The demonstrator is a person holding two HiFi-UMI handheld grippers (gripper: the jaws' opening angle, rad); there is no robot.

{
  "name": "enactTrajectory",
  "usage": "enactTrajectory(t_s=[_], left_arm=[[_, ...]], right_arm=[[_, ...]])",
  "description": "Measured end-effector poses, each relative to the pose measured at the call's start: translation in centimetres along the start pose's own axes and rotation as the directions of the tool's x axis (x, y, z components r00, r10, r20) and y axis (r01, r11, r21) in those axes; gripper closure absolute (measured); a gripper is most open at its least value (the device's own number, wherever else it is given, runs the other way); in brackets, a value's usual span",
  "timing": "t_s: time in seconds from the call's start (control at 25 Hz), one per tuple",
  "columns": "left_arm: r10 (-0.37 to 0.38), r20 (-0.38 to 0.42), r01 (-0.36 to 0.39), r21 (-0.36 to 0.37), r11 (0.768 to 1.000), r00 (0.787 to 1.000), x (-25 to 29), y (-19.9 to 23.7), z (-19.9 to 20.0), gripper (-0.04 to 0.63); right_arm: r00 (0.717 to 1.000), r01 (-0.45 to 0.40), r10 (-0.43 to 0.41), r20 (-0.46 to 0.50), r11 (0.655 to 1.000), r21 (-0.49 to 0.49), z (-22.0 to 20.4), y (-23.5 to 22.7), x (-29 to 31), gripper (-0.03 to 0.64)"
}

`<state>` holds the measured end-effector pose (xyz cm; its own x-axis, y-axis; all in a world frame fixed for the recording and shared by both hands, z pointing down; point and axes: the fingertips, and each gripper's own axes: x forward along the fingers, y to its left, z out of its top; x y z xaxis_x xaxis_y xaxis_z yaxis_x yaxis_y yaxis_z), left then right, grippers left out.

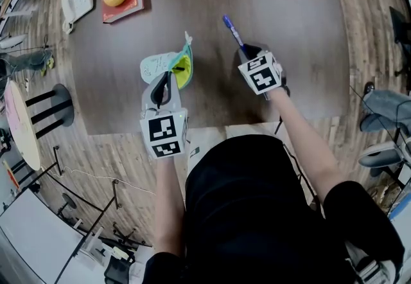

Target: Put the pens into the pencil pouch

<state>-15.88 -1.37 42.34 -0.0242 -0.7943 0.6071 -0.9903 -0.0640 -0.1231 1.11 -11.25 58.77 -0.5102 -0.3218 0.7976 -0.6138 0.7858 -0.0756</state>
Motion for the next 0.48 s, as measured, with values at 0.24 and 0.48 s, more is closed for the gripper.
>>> enactTrajectory(t_s=[0.24,0.48], left_arm=[[0.004,-0.001,-0.004,-0.003,1.000,1.000,-0.06,-0.04,0.05,0.578],[0.011,0.003,-0.011,-0.007,1.000,1.000,-0.30,-0.01,-0.12,0.578]], right_arm=[[1.000,0.009,-0.009,0.002,1.000,0.007,0.04,-0.35,0.00,0.574],[1.000,0.027,-0.027,-0.004,0.999,0.025,-0.07,-0.63,0.01,0.574]])
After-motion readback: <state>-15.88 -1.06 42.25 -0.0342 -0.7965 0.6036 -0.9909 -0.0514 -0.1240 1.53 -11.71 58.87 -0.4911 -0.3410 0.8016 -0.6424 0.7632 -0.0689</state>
